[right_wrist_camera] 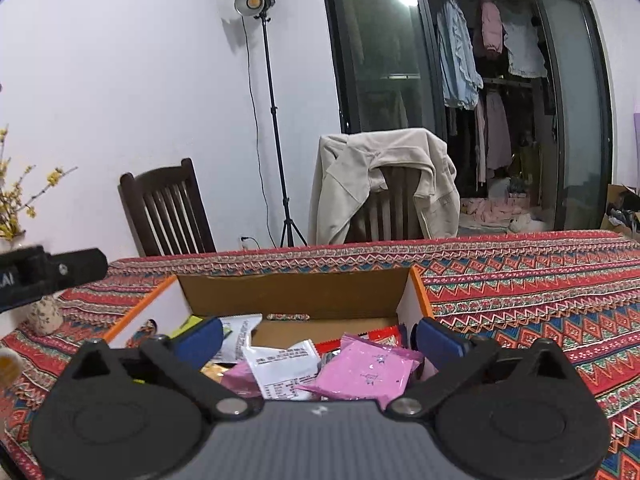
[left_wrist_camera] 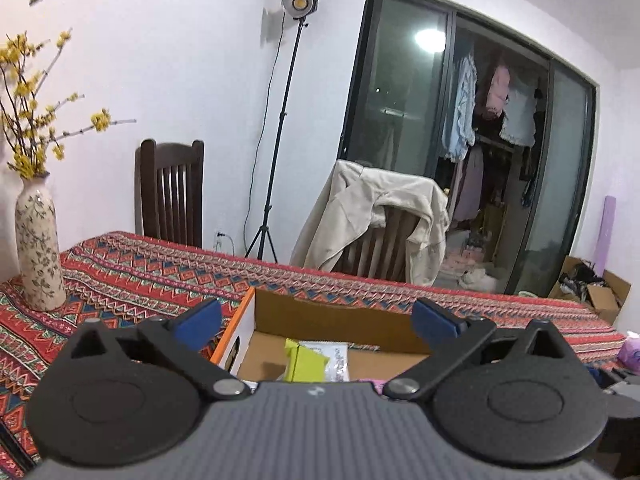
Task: Organize snacks
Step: 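Withdraw both grippers from the box back toward the snack pile, then reach the right gripper to a white printed sachet and grasp it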
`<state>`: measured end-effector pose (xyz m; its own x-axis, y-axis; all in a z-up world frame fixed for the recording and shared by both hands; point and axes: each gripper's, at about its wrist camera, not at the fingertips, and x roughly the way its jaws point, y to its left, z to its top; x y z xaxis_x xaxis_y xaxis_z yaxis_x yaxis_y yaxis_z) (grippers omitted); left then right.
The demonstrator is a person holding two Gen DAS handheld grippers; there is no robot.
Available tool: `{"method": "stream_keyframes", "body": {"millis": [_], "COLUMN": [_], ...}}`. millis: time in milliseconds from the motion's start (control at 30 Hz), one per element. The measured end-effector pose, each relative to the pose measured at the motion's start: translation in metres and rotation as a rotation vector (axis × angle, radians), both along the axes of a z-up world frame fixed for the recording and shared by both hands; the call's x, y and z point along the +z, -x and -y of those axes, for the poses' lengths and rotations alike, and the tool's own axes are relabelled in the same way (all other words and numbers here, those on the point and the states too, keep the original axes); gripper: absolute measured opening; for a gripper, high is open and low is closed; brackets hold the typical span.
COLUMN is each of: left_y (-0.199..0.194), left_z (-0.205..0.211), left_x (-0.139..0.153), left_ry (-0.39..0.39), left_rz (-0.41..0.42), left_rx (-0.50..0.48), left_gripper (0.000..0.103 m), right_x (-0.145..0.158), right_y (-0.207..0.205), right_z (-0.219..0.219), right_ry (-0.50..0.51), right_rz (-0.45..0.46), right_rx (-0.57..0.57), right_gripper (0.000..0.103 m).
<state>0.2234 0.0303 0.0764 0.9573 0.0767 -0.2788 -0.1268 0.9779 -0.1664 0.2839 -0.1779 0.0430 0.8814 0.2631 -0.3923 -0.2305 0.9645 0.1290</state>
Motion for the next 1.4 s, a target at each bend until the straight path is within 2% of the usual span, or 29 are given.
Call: {"method": "stream_keyframes", "body": {"millis": [267,767,1167,1333,1400], "left_y": [0.042,0.105,0.11,0.106,0.106], "left_z": [-0.001,-0.05,-0.075,-0.079,-0.081], "left_x": [-0.004,-0.064,-0.083,-0.091,-0.093], "left_ry": [-0.022,-0.051,-0.012,0.02,0.04], "left_rz": [-0.007,-0.149,-0.183,-0.191,-0.186], "left_rx": [-0.029,0.011,0.014,-0.006,-0.018], "left_gripper": [0.103,0.103,0.103,0.103,0.103], "right_x": [-0.001,-0.049,-0.058,-0.057,-0.057], "right_y": [0.046,0.099,0.115,0.121,0.122], "right_z": [0.003,0.009,-0.002,-0.02,-0.024], "right_ry": [0.024,0.083,0.1,0.184,0.188], "right_rz": [0.007,-0.117,-0.16,-0.134,-0.126], "right_rx": [0.042,0.086,0.111,0.132,0.137], "right_gripper": [0.103,0.103,0.103,0.103,0.103]}}
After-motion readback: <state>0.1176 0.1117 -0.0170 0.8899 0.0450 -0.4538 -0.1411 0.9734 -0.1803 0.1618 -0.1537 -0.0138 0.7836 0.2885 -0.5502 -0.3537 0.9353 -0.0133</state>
